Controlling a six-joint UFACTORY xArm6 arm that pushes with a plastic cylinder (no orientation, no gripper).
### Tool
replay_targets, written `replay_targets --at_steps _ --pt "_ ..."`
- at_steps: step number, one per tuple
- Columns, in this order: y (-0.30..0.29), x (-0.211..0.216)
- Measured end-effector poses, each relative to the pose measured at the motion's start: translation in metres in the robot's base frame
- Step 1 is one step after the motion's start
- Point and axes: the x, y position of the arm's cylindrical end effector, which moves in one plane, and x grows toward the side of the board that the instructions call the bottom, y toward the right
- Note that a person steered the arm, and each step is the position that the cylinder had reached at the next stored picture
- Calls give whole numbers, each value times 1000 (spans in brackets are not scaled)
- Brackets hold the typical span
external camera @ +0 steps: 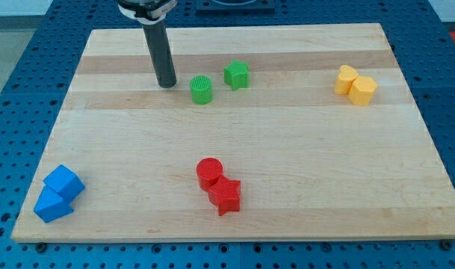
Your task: Push the green circle into the green star
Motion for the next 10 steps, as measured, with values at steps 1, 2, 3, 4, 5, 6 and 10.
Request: replay_targets --at_steps 1,2,3,4,5,6,10 --pt "10 6" --pt "17 14" --pt "25 18" --pt "25 27" --pt "25 31" --pt "27 31" --pt "56 -43"
